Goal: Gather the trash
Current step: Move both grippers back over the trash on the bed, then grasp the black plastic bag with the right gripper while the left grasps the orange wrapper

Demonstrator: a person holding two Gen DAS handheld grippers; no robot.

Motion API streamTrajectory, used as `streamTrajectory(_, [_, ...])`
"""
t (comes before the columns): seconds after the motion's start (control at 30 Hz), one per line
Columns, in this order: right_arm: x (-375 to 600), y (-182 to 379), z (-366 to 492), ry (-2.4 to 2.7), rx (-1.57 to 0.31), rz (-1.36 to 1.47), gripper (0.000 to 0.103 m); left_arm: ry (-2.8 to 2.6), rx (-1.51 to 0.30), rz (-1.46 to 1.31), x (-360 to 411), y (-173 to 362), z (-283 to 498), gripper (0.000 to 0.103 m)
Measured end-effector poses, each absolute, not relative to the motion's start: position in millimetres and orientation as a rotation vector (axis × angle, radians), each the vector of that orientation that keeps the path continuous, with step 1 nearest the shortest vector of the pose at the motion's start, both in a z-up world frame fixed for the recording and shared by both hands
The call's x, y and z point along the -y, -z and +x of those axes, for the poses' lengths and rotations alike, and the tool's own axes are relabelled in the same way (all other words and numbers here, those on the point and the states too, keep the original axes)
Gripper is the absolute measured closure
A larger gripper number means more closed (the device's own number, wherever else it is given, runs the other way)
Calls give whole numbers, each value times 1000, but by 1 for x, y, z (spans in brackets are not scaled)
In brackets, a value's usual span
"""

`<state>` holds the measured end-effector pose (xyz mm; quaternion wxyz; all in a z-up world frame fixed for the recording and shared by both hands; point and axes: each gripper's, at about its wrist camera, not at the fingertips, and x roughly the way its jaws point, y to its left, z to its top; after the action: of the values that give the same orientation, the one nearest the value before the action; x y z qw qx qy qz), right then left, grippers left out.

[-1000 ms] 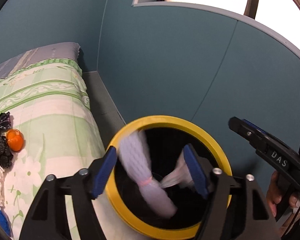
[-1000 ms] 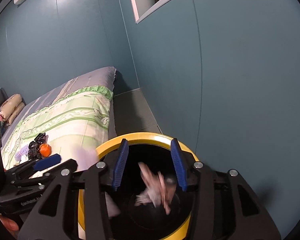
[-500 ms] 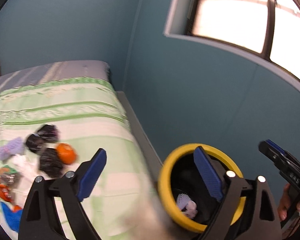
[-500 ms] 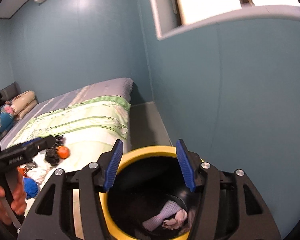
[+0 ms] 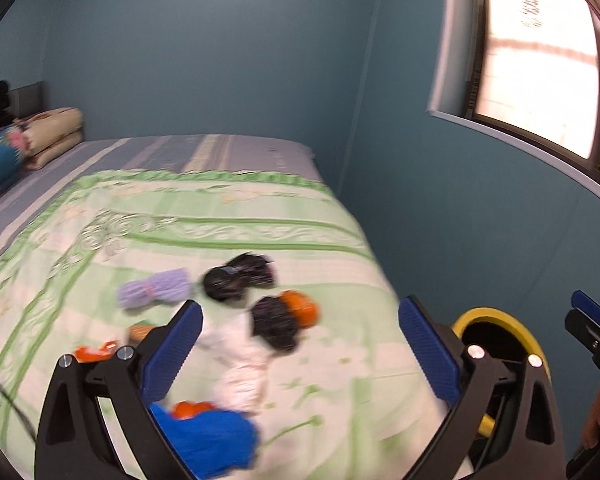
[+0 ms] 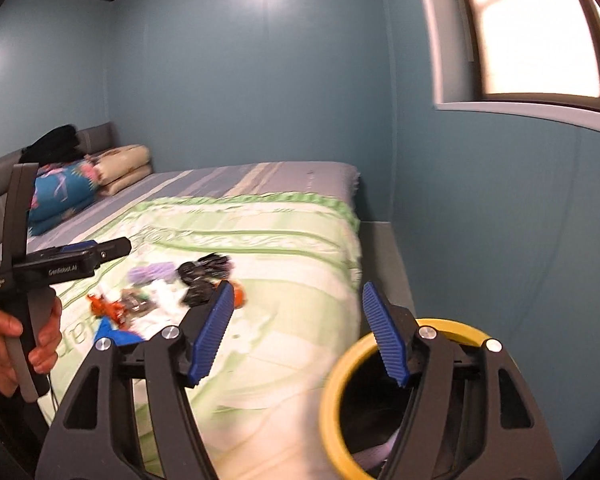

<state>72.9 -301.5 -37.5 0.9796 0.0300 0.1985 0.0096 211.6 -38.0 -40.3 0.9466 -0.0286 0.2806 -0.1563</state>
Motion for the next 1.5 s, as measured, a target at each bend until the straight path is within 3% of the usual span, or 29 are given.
streamTrajectory(0.47, [220, 81, 130, -160, -529, -56, 39, 137, -667, -71, -66, 89, 215, 8])
streamTrajectory(1.03, [154, 145, 235, -269, -682, -79, 40, 82, -780, -86, -96, 146, 262, 8])
streamTrajectory(1.23, [147, 163, 269, -255, -722, -67, 47, 72, -799, -89, -99, 158, 273, 8])
streamTrajectory(1.5, [140, 180, 302, -282, -772, -42, 50, 61, -833, -95, -105, 172, 292, 8])
